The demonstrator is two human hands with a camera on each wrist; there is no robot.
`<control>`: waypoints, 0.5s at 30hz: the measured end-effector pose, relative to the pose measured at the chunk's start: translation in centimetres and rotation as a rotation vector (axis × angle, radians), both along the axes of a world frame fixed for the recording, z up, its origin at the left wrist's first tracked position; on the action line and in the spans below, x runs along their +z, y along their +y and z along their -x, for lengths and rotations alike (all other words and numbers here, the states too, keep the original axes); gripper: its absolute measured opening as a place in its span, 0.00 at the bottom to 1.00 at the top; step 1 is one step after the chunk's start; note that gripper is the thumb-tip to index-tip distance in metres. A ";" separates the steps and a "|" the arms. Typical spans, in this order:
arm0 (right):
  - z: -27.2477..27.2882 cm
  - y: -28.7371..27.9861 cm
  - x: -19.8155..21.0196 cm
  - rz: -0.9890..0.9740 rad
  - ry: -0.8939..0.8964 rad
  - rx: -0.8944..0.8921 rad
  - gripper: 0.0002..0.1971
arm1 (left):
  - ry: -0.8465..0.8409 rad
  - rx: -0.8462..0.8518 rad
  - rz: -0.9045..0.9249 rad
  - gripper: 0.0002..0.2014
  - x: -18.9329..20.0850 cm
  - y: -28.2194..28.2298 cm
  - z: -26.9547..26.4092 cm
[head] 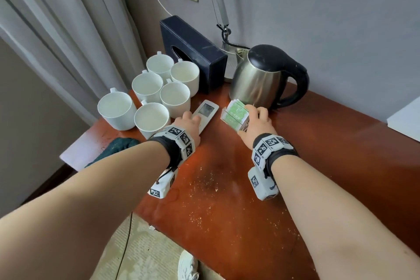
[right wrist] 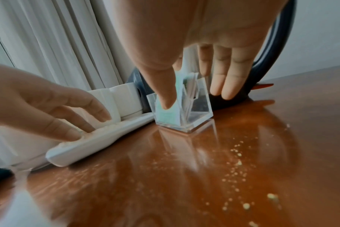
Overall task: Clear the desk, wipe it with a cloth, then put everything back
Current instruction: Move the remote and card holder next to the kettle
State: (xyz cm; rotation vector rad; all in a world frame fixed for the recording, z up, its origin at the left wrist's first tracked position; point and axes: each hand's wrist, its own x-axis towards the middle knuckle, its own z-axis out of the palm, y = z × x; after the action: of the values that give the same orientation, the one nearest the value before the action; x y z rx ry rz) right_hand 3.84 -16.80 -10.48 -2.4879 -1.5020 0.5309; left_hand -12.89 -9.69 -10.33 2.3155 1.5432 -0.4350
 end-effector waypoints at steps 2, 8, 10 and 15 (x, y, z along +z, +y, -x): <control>0.7 -0.5 0.5 -0.042 -0.041 -0.001 0.34 | -0.025 -0.058 -0.019 0.24 0.9 -0.4 1.4; 3.5 -2.0 2.4 -0.037 -0.158 0.063 0.37 | -0.186 -0.130 -0.010 0.15 2.7 -2.2 7.1; 5.0 -2.4 2.9 -0.022 -0.162 0.113 0.37 | -0.233 -0.118 0.031 0.13 3.5 -3.2 9.5; 7.7 -3.4 3.8 0.008 -0.121 0.234 0.36 | -0.157 -0.058 0.012 0.11 4.7 -4.4 12.9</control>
State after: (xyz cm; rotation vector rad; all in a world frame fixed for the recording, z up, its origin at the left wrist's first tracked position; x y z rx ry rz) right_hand -3.84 -20.25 -6.64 -2.4031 -1.8543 0.4291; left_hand -25.84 -14.13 -5.64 2.3291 1.4001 -0.2682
